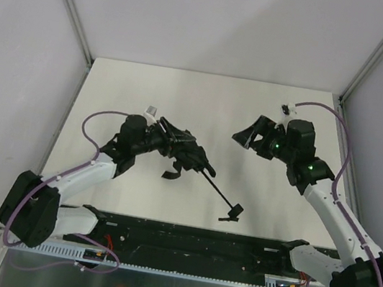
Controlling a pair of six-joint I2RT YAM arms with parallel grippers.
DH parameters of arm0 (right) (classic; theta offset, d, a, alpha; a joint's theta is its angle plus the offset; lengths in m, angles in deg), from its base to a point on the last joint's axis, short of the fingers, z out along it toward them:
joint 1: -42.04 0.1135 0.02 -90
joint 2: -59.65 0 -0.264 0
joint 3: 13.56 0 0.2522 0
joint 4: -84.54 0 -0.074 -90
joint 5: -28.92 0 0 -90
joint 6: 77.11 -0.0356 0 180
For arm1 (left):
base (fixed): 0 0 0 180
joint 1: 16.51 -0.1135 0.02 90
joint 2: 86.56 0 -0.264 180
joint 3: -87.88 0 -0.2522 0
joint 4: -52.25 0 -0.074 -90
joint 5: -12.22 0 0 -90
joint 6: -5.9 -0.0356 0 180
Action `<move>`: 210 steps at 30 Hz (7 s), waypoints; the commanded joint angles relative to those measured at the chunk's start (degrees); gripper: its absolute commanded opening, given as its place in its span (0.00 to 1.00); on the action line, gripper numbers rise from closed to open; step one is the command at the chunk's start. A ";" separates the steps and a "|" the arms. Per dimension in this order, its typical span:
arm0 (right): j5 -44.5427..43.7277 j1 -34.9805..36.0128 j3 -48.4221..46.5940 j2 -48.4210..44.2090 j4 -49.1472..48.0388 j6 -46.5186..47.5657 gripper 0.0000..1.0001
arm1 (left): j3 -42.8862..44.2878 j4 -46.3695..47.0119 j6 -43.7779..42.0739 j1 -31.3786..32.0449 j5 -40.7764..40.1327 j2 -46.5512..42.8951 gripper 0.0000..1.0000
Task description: Put away the umbrella
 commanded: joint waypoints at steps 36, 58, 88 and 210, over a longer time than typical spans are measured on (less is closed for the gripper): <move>12.66 15.21 18.66 16.76 -54.76 -23.38 0.86 | 19.34 4.86 4.96 -2.79 5.39 -8.47 0.00; -11.96 30.05 31.35 28.72 -75.91 -95.06 0.90 | 18.20 5.21 -0.55 -2.23 4.68 -8.86 0.00; -16.46 32.54 27.47 35.02 -93.10 -94.59 0.82 | 13.68 6.52 2.94 -0.16 4.91 -8.73 0.00; -38.14 44.65 -1.42 40.53 -16.12 35.49 0.00 | -16.41 35.48 -6.19 1.61 -1.69 25.88 0.11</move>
